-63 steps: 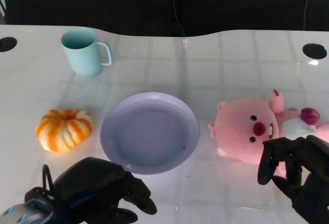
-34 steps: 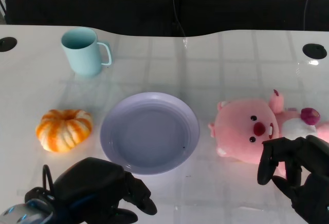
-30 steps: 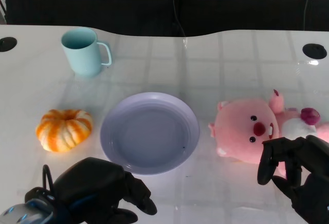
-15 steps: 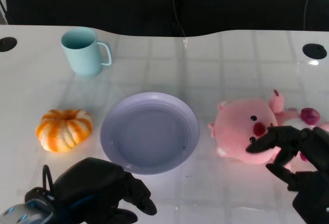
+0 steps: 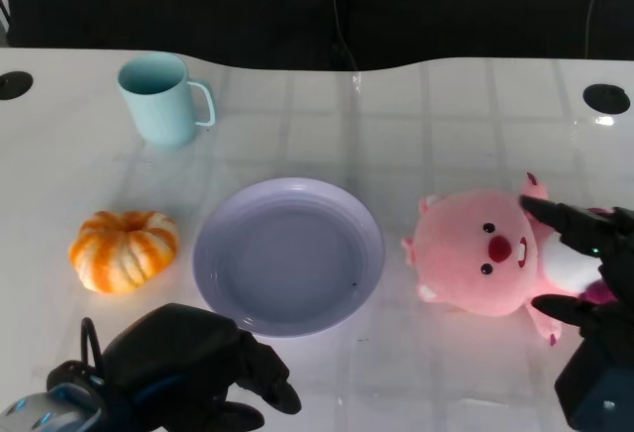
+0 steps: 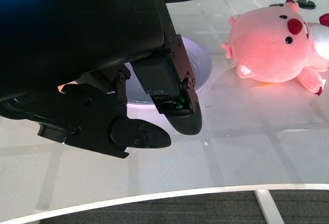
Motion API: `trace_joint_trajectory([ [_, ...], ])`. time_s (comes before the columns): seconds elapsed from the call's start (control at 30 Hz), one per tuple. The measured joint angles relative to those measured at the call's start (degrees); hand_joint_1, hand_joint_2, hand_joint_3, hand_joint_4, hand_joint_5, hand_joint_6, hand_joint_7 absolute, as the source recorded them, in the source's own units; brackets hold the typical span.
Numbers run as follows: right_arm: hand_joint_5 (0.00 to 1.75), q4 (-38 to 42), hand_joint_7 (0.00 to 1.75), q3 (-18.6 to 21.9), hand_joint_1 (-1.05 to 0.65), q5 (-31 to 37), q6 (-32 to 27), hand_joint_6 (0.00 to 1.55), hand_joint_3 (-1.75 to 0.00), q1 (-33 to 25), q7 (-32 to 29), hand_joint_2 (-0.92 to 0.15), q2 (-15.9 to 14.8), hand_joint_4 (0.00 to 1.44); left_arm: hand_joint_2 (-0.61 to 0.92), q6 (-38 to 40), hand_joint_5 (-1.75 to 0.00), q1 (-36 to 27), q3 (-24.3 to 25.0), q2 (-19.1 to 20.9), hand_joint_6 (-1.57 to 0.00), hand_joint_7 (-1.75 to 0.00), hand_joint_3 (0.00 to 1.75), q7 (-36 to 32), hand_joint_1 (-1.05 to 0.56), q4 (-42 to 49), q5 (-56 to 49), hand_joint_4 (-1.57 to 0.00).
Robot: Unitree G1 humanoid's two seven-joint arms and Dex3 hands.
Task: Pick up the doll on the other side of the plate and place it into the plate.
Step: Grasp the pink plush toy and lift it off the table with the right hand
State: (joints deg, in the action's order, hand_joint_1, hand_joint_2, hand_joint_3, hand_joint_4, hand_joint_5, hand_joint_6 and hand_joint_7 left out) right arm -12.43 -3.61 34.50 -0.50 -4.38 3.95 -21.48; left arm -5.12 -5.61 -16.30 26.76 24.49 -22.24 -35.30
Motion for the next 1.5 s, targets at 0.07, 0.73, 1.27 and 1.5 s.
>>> trace_joint_trajectory([
  [0.07, 0.36, -0.7, 0.0, -0.1, -0.58, 1.8, -2.3, 0.2, -0.02, 0.2, 1.1, -0.92, -0.2, 0.0, 0.92, 0.0, -1.18, 0.0, 0.0, 0.0, -1.1, 0.0, 0.24, 0.0, -0.23, 0.0, 0.0, -0.78],
  [0.73, 0.28, 5.6, 0.02, -8.3, -0.64, 13.4, -14.6, 0.21, 0.0, 8.6, 11.3, -0.91, -2.8, 0.01, 0.92, 0.0, -1.21, 0.0, -0.3, -0.1, -1.11, 0.0, 0.23, 0.0, -0.22, 0.0, -0.8, -0.79],
  [1.27, 0.16, 39.4, 0.03, -14.9, -0.65, 10.2, -11.8, 0.38, -0.03, 29.6, 6.6, -0.92, -0.6, 0.25, 0.92, 0.6, -1.21, -0.7, -0.4, -0.5, -1.1, 0.0, 0.25, 0.0, -0.24, -0.8, -1.1, -0.78],
  [1.5, 0.11, 51.1, 0.04, -17.4, -0.5, 9.4, -10.5, 0.6, -0.05, 36.6, 1.8, -0.92, 1.5, 0.54, 0.92, 1.7, -1.19, -1.3, -0.5, -0.6, -1.11, 0.0, 0.25, 0.0, -0.24, -1.8, -1.2, -0.78],
])
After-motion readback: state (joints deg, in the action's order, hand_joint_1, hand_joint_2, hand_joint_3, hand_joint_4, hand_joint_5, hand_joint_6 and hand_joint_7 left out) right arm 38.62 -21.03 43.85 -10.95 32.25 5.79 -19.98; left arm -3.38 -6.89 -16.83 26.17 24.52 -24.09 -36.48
